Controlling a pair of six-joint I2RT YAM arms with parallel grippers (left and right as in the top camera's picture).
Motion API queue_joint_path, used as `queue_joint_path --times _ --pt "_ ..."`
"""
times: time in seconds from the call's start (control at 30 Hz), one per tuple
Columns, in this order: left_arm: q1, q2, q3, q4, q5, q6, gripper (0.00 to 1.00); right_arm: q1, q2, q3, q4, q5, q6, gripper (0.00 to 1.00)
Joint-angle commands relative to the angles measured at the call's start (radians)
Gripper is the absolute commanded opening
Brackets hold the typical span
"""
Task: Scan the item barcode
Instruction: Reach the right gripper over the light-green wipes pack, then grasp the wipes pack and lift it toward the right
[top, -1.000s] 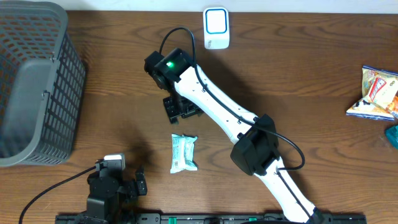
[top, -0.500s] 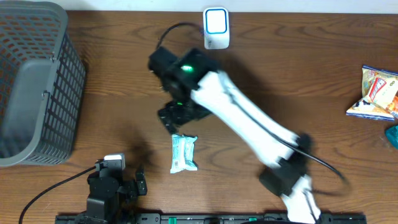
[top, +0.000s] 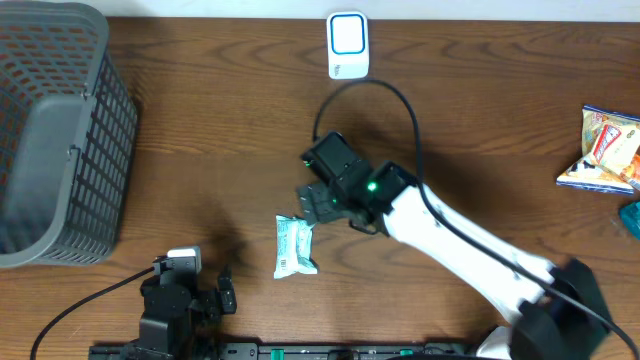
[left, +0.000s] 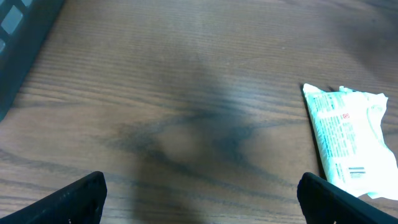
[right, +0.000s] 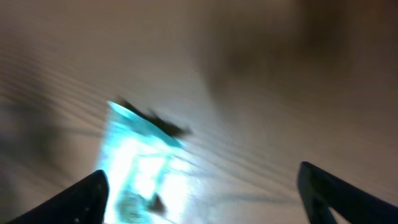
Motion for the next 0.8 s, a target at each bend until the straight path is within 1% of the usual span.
queue_joint_path --times 0.0,0.13,0.23,0.27,0.43,0.5,0.63,0.77 --pt "-0.002 -0.006 -0.002 -0.009 0.001 -0.002 0.98 -0.063 0.005 -0.008 0.017 -0.175 -0.036 0.89" --pt "-0.002 -0.006 -0.002 -0.009 0.001 -0.002 0.98 -0.068 0.048 -0.019 0.042 -0.288 -0.06 0.89" --pt "-0.002 -0.006 -0.002 -0.009 0.001 -0.002 0.98 -0.045 0.087 -0.026 0.113 -0.398 -0.074 0.92" --pt "-0.002 -0.006 -0.002 -0.009 0.001 -0.002 0.98 -0.037 0.103 -0.027 0.135 -0.415 -0.072 0.91" --pt "-0.002 -0.006 -0.002 -0.009 0.001 -0.002 0.98 -0.019 0.213 -0.027 0.141 -0.424 -0.032 0.72" --pt "-0.002 -0.006 -0.002 -0.009 0.001 -0.002 0.98 -0.018 0.254 -0.027 0.14 -0.457 -0.032 0.68" --pt "-0.002 -0.006 -0.002 -0.009 0.001 -0.002 0.98 -0.016 0.282 -0.027 0.14 -0.507 -0.032 0.67" --pt "-0.002 -0.006 -0.002 -0.009 0.001 -0.002 0.98 0.003 0.285 -0.027 0.14 -0.508 -0.034 0.77"
